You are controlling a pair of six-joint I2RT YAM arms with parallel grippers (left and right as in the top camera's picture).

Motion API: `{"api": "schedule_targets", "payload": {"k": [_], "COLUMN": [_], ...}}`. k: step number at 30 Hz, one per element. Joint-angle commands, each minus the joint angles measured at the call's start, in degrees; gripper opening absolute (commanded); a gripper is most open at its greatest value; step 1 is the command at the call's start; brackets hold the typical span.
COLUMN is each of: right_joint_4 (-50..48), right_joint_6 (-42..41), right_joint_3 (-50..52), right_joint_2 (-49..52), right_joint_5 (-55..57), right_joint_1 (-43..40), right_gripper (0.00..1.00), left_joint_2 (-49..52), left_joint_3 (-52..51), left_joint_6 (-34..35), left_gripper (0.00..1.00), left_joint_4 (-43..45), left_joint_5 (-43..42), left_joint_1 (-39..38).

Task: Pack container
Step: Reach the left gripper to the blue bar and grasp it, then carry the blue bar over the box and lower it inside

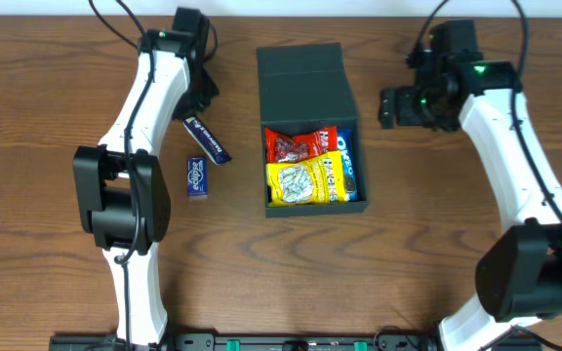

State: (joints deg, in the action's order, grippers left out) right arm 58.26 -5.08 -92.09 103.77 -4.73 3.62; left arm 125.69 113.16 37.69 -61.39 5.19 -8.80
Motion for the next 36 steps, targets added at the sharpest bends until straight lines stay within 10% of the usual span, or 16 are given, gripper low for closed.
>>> {"api": "schedule_targets", "payload": {"k": [1, 36], "right_joint_4": [0.68, 1.73], "right_joint_6": [-2.91, -4.81], "right_joint_3": [0.39, 0.39], "right_joint_2": [0.13, 0.13], "right_joint_5": [1.70, 1.27], "right_joint_1": [-2.49, -4.50], "right_gripper": [0.99, 0.99], "left_joint_2": [0.50, 0.59], "left_joint_3": [2.62, -19.28], "left_joint_6": [-1.92, -3.06], "left_gripper": [0.31, 0.47], "left_joint_4": [-0.81, 18.25], "left_joint_5": [2.69, -2.25], "left_joint_1": [0.11, 0.04]}}
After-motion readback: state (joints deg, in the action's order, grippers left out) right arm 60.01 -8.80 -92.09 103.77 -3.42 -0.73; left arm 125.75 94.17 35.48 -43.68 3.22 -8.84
